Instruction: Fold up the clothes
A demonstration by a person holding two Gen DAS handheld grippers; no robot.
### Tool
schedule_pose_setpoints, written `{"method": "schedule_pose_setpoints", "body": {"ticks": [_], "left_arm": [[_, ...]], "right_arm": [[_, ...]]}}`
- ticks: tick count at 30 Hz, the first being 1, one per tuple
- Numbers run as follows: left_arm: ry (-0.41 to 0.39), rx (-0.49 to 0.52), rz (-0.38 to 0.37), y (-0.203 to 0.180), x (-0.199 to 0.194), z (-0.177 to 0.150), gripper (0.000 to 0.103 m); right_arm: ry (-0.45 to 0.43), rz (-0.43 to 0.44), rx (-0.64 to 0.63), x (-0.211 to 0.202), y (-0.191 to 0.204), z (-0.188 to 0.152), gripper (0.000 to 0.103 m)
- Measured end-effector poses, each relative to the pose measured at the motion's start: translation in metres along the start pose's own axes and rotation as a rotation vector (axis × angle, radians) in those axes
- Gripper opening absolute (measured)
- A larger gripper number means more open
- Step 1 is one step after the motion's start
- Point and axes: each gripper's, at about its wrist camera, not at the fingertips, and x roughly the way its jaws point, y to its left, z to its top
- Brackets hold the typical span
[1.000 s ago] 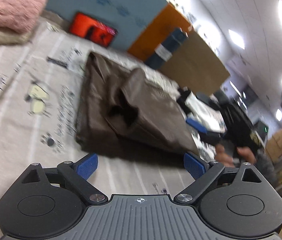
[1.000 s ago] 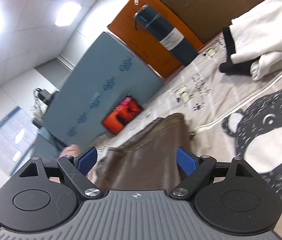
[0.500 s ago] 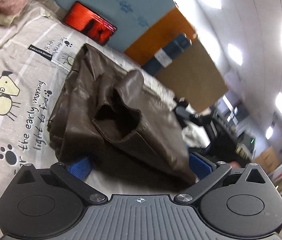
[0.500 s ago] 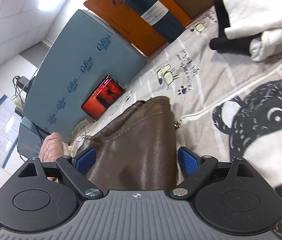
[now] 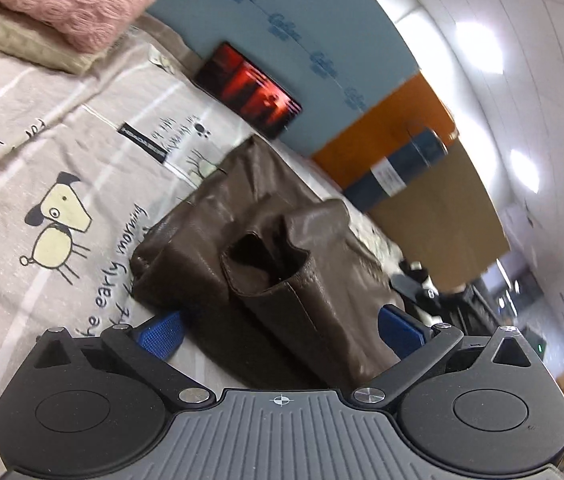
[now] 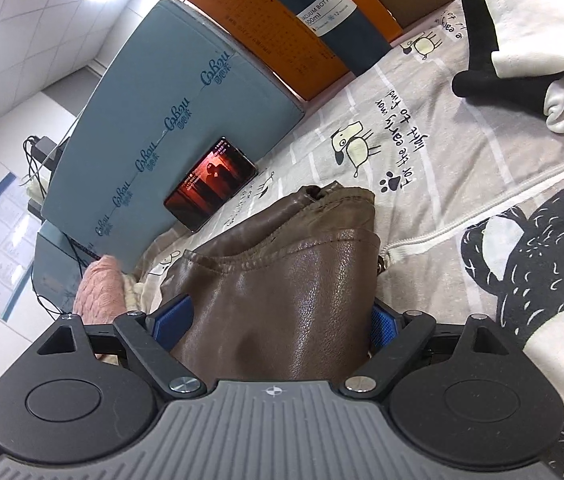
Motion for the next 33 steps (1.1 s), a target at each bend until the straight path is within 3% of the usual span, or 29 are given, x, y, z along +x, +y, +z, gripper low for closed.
{"method": "schedule_pose_setpoints", "body": {"ticks": [4,10,13,19,21,24,25,26,28,33], "left_arm": [[-0.073,-0.050,0.020,0.004,0.004,0.003,0.103],[-0.093,-0.060,0.161,-0.004,-0.001,0.008,0.103],[-0.107,-0.099,0.095,0.005,0.011,0.016,0.103],[-0.089,-0.136,-0.138,0.013,0.025,0.016,0.102],[-0.093,-0.084,-0.134,0.007,0.028,0.013,0.096],[-0.071,-0.019,-0.079,0.001,0.036,0.010,0.064],[-0.060,0.000,-0.053,0.001,0.040,0.010,0.048],[-0.053,0.017,-0.036,0.000,0.042,0.008,0.041],[-0.049,0.056,-0.012,-0.001,0.045,0.005,0.036],[-0.082,0.138,-0.004,-0.009,0.039,-0.001,0.027]], "right_arm": [[0.001,0.003,-0.012,0.002,0.000,-0.001,0.087],[-0.011,0.009,-0.012,0.000,-0.001,-0.002,0.083],[-0.016,0.016,-0.023,0.002,0.001,-0.004,0.086],[-0.019,0.068,-0.005,0.000,-0.003,-0.004,0.087],[-0.017,0.082,-0.008,0.001,-0.003,-0.005,0.086],[-0.016,0.095,-0.006,0.000,-0.002,-0.007,0.078],[-0.016,0.091,-0.004,0.000,-0.003,-0.007,0.069],[-0.010,0.082,-0.004,0.002,-0.004,-0.008,0.063],[0.001,0.063,-0.005,0.004,-0.005,-0.011,0.040],[-0.034,0.073,-0.046,-0.002,-0.002,-0.015,0.020]]}}
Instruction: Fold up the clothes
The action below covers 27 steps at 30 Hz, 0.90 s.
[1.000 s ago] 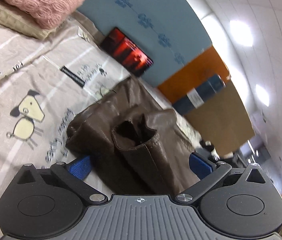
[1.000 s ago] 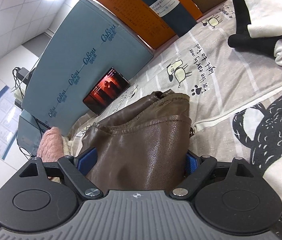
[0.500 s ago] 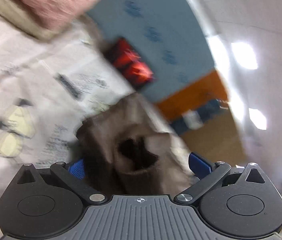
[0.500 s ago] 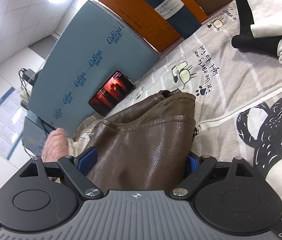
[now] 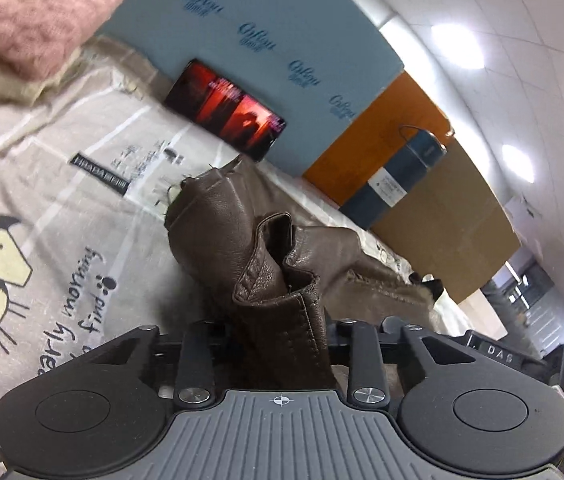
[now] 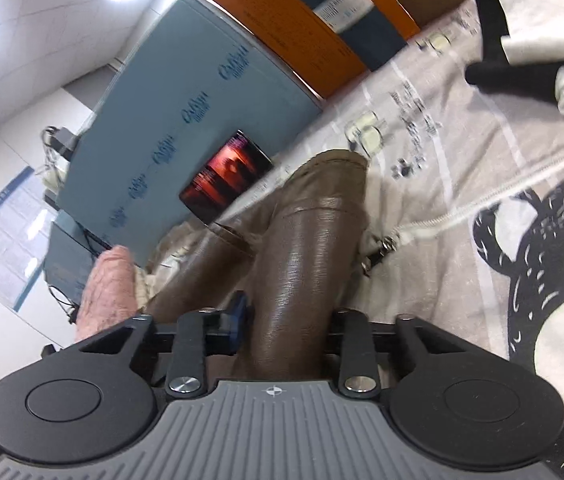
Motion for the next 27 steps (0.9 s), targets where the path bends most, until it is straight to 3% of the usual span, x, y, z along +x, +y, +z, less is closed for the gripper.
{"method": "schedule_pose_setpoints", "body": {"ticks": [7,12,19,22,27], "left_arm": [[-0.003,0.077,-0.077,-0.028,-0.007,-0.004,0.021],[0.025,0.148,-0.174,-0.070,0.010,-0.004,0.021],[0.046,0.244,-0.306,-0.150,0.059,-0.002,0.021],[0.067,0.263,-0.318,-0.185,0.091,-0.006,0.021],[0.053,0.287,-0.336,-0.228,0.141,-0.032,0.021]], "right_arm": [[-0.077,0.070,-0.013,-0.035,0.006,0.004,0.014],[-0.180,0.040,-0.057,-0.078,0.003,0.019,0.014],[-0.367,-0.080,-0.130,-0.137,-0.009,0.062,0.014],[-0.439,-0.161,-0.197,-0.159,-0.014,0.084,0.014],[-0.481,-0.316,-0.305,-0.173,-0.040,0.115,0.014]]}}
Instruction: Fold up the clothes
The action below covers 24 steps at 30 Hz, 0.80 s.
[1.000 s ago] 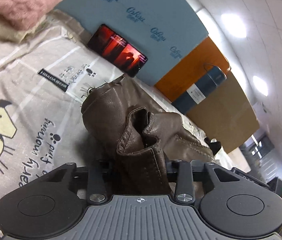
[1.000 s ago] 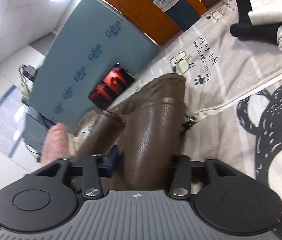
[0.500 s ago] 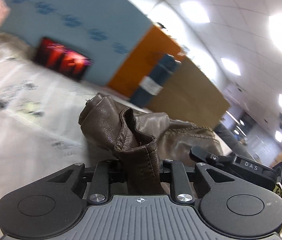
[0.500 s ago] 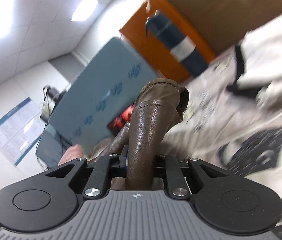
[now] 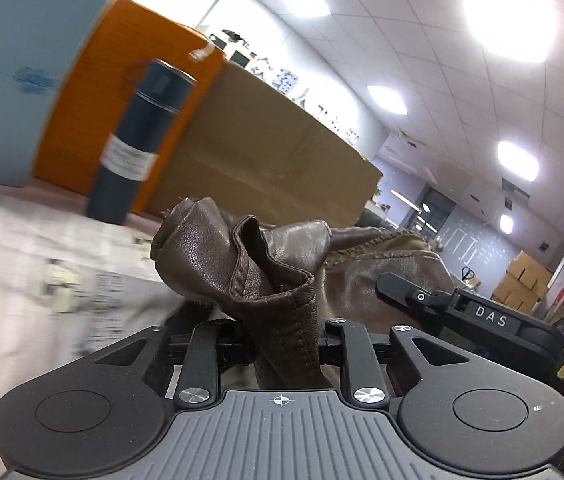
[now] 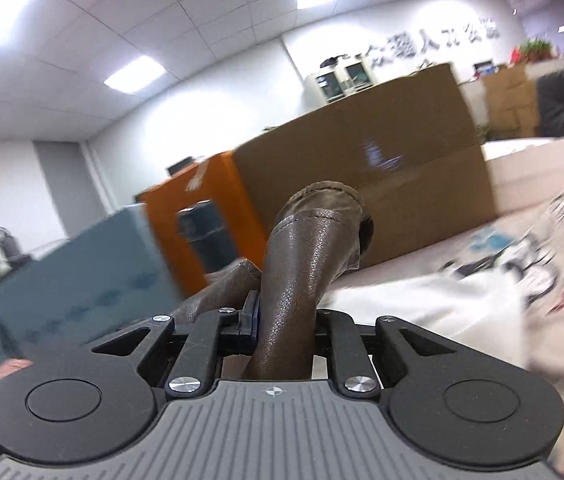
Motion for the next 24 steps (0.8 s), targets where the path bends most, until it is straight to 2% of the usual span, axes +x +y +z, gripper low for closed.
{"method": "schedule_pose_setpoints", "body": {"ticks": [7,11,15,21,24], "left_arm": [[-0.016,-0.041,-0.047,-0.016,0.068,-0.027,0.020],[0.040,-0.020,-0.052,-0.010,0.083,-0.035,0.020],[0.061,0.019,-0.040,-0.007,0.085,-0.036,0.020],[0.091,0.045,-0.004,-0.008,0.087,-0.040,0.024],[0.104,0.084,0.015,-0.011,0.086,-0.040,0.027]], "right_arm": [[-0.040,-0.139,-0.129,0.016,-0.057,-0.009,0.014],[0.001,-0.194,-0.135,0.031,-0.089,-0.022,0.015],[0.039,-0.225,-0.059,0.044,-0.111,-0.025,0.031],[0.109,-0.316,-0.064,0.055,-0.113,-0.028,0.047],[0.130,-0.360,-0.077,0.058,-0.113,-0.028,0.065]]}}
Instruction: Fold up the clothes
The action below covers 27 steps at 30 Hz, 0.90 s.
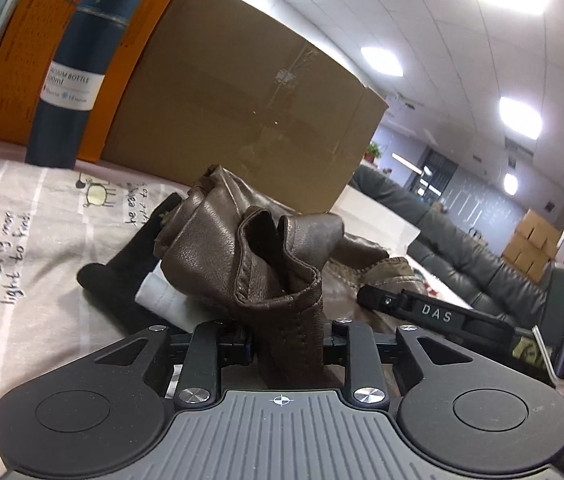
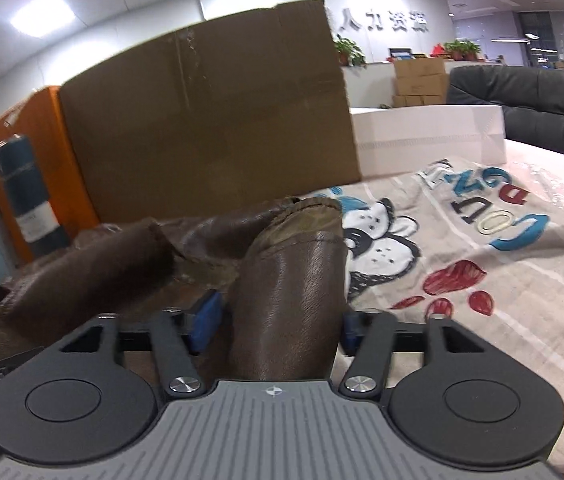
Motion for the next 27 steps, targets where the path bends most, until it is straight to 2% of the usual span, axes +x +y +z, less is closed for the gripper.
{"method": "schedule_pose_setpoints", "body": {"ticks": [1,3,4,5,6,8,10,13,19,24,27], "left_arm": [[0.003,0.011,0.006,-0.001,0.000,0.000,0.029],[0.009,0.027,0.033,-0.002,0.001,0.000,0.040],[0.009,0.039,0.061,-0.004,0.001,0.000,0.050],[0.007,0.051,0.082,-0.005,0.000,0.000,0.057],[0.006,0.062,0.103,-0.006,0.000,0.000,0.061],[-0.017,0.075,0.152,-0.009,-0.006,0.000,0.081],[-0.047,0.078,0.203,-0.010,-0.011,0.000,0.087],[-0.093,0.074,0.260,-0.008,-0.021,0.003,0.091],[-0.163,0.114,0.264,-0.010,-0.052,0.011,0.093],[-0.205,0.205,0.252,-0.008,-0.088,0.012,0.093],[-0.229,0.218,0.230,0.001,-0.112,0.016,0.096]], "right_arm": [[0.005,-0.018,-0.007,0.000,0.000,0.000,0.068],[0.011,-0.054,-0.022,-0.001,0.002,0.001,0.075],[0.007,-0.080,-0.031,-0.001,0.004,0.001,0.083],[-0.001,-0.109,-0.037,-0.003,0.005,0.001,0.085],[-0.009,-0.129,-0.036,-0.005,0.005,0.001,0.088],[-0.030,-0.153,-0.011,-0.011,0.004,0.002,0.090],[-0.058,-0.178,0.022,-0.020,0.003,0.004,0.090],[-0.103,-0.189,0.072,-0.038,0.003,0.006,0.090],[-0.180,-0.085,0.194,-0.083,0.023,0.008,0.094],[-0.157,0.029,0.212,-0.110,0.071,0.005,0.096],[-0.129,0.076,0.216,-0.123,0.104,-0.004,0.097]]}}
